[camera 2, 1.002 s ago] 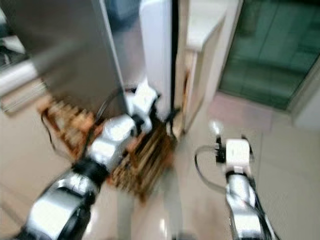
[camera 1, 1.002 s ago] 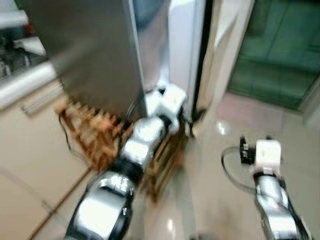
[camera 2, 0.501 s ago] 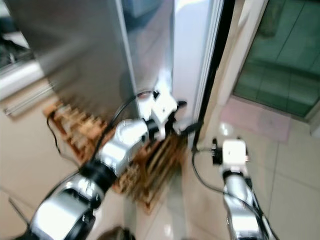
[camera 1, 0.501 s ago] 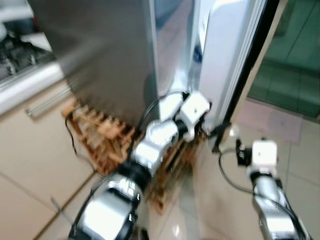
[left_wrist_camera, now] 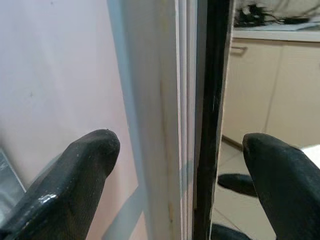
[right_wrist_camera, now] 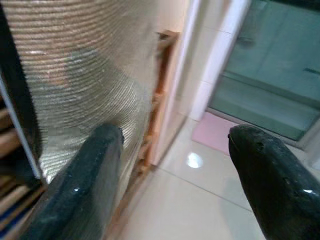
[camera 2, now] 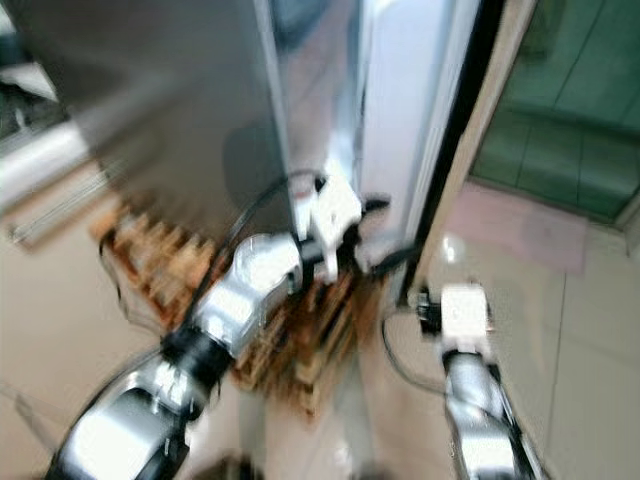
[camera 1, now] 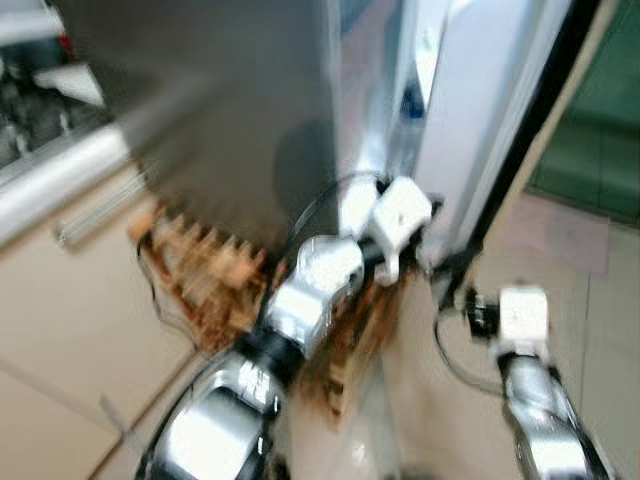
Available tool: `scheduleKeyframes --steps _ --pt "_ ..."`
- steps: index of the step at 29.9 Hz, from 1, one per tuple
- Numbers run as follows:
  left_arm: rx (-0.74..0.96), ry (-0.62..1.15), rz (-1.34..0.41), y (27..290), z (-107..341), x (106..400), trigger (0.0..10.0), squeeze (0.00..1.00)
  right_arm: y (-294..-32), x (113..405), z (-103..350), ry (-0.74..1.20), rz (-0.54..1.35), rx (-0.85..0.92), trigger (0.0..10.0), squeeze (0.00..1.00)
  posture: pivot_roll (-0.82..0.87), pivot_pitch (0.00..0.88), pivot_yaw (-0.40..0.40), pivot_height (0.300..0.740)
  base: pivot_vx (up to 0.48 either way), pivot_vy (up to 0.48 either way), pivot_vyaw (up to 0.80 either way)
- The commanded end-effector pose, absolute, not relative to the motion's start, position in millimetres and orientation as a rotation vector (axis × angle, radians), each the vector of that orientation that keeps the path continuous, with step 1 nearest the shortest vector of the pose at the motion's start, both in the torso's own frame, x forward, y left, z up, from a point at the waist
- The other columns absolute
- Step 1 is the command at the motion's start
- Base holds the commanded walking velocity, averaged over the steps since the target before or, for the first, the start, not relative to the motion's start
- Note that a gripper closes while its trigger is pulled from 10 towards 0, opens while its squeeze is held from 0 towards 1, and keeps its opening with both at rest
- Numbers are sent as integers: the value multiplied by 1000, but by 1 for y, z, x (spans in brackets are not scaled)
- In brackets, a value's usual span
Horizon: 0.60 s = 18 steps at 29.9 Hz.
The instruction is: Restocking fridge
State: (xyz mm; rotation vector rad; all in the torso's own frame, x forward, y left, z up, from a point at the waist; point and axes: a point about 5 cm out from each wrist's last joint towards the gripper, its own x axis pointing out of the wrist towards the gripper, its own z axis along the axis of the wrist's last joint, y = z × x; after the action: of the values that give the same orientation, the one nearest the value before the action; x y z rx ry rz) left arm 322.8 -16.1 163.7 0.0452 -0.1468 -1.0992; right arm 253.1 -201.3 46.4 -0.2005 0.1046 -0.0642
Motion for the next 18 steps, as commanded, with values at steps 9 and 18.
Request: scheduleKeyframes --steps 9,18 --pt "-26 -140 -964 8 178 330 10000 0 -162 253 55 107 227 -151 10000 59 -150 24 52 711 0 0 0" --pt "-83 -114 -896 26 177 332 10000 0 -158 256 63 88 299 -161 10000 59 -140 22 35 711 0 0 0"
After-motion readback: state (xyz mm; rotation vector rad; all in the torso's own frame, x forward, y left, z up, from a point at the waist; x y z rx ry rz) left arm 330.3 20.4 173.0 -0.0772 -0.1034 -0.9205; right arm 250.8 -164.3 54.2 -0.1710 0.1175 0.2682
